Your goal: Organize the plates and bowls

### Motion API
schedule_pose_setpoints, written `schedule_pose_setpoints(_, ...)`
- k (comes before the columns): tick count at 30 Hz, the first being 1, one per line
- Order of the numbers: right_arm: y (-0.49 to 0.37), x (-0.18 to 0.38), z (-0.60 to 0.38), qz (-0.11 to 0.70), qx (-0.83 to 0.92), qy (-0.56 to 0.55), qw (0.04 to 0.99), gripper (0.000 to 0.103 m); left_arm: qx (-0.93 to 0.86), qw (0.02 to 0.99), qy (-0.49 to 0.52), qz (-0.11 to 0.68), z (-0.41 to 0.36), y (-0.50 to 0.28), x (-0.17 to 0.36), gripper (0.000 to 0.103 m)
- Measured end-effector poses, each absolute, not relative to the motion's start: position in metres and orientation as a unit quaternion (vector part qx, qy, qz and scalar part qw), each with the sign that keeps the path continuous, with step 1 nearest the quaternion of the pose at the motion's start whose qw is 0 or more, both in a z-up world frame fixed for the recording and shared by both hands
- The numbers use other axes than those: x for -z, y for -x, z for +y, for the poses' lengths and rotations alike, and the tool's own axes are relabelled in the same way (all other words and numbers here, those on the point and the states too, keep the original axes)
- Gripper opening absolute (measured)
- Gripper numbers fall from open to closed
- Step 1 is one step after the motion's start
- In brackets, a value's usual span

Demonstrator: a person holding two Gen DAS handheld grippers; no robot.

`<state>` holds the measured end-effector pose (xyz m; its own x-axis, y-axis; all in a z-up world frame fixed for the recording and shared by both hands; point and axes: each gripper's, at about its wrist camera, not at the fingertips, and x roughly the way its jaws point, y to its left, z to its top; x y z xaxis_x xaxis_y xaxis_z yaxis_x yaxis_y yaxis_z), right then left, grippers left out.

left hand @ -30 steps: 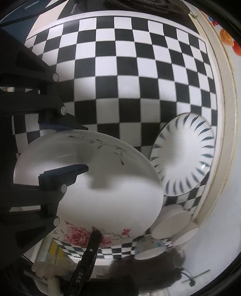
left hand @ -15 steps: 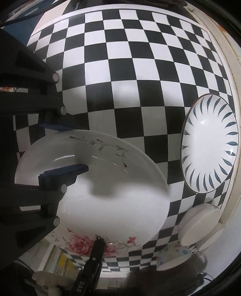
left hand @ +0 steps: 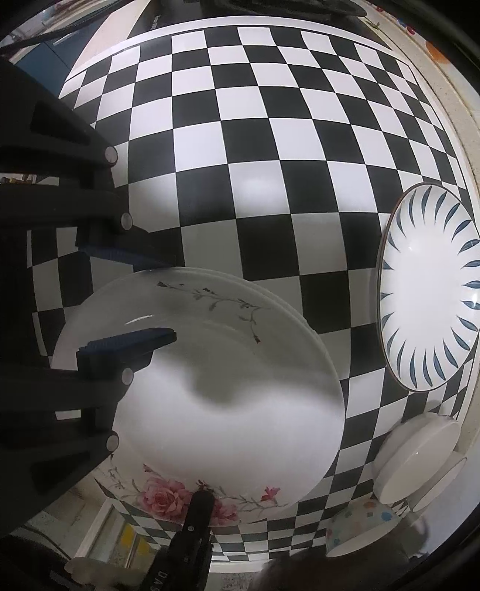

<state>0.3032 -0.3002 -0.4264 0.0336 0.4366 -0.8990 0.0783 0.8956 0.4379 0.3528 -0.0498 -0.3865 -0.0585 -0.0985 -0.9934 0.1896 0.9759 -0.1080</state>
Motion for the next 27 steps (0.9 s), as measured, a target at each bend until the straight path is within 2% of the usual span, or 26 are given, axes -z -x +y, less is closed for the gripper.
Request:
schedule_pose_setpoints(5,-0.304,0.427,-0.292,0.691,-0.118,-0.168,0.693,0.015,0.098,0.691,-0.052,0.714,-0.059,-0.351,0.388,0.03)
schedule_pose_setpoints(27,-0.3,0.412,-0.268,0.709,-0.063,-0.103,0.694,0.016,0.087,0.715,-0.057,0.691,-0.062,-0.315,0.355,0.032)
